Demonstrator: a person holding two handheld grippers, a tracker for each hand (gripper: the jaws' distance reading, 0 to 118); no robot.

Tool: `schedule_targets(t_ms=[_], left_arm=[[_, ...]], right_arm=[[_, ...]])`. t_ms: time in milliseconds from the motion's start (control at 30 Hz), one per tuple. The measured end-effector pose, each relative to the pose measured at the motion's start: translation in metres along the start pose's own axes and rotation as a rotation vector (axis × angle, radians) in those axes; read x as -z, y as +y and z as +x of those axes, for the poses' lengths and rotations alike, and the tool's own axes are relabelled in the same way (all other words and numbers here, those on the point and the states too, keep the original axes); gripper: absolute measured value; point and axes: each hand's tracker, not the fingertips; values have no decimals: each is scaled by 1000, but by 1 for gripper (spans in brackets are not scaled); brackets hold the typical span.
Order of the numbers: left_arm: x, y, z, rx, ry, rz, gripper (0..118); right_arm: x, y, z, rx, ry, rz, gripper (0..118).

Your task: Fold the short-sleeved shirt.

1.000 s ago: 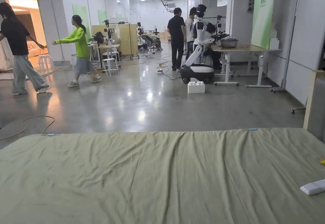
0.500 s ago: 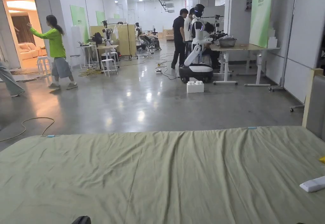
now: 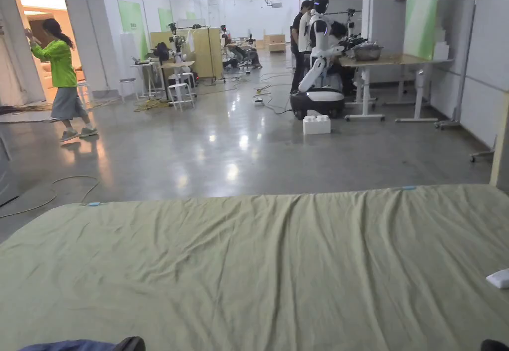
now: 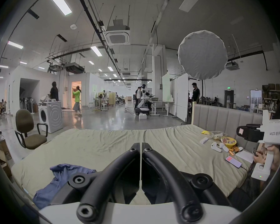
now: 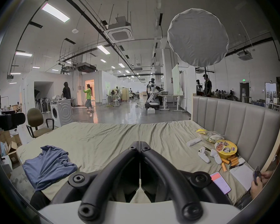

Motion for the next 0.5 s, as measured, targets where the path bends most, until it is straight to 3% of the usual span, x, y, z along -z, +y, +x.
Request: schedule_targets(t_ms=[100, 167, 267, 300, 367, 467, 500], left_arm=[[-3, -4, -27, -42, -16, -32, 1], [-2, -13, -62, -163, 29, -111, 15], [8, -33, -99, -121, 87, -238, 45], [13, -39, -111, -98, 124, -280, 65], [26, -56, -129, -103, 156, -395, 90], [46, -82, -158, -131, 133, -530, 95], [24, -63, -124, -114, 136, -574, 96]], right_arm=[[-3, -4, 2, -17, 3, -13, 1], [-3, -11, 5, -20, 5, -31, 1], [2, -22, 9, -9, 0, -78, 1], [4, -25, 9, 4, -3, -91, 1], [9, -33, 11, 64, 1, -156, 1], [16, -44, 11, 82, 6, -195, 1], [18, -47, 10, 80, 7, -215, 1]])
